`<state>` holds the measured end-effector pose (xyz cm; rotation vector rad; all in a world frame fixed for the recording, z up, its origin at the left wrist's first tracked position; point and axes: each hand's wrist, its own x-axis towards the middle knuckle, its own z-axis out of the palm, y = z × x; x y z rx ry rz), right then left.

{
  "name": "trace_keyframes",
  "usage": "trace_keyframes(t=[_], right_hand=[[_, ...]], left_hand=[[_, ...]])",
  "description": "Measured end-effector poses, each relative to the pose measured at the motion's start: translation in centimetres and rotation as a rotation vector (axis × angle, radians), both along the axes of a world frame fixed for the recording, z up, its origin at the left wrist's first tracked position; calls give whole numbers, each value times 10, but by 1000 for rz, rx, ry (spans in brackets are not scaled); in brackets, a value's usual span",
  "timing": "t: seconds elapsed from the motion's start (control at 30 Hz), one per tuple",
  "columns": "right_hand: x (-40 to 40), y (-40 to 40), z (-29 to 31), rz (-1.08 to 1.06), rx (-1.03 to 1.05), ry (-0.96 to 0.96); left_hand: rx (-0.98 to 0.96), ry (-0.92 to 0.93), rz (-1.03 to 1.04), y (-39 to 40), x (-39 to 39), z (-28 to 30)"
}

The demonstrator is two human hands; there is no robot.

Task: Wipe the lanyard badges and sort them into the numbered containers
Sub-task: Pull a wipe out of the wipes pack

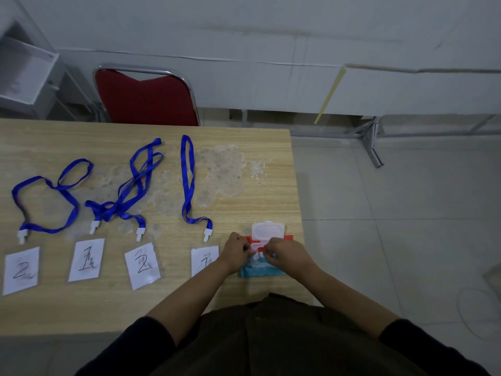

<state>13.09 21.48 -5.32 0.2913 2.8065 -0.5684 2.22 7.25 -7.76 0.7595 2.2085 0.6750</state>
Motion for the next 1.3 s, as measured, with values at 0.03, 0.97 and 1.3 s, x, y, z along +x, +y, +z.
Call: trace_keyframes(t=[0.03,0.97,1.3], right_hand=[[1,0,-1,6,5,6],[16,2,-3,-76,-63,75],[15,11,-8,-279,-191,105]], left_hand=[[2,-6,2,0,0,0],[0,50,-28,0,1,-5],[17,80,-38,-1,2,-6]])
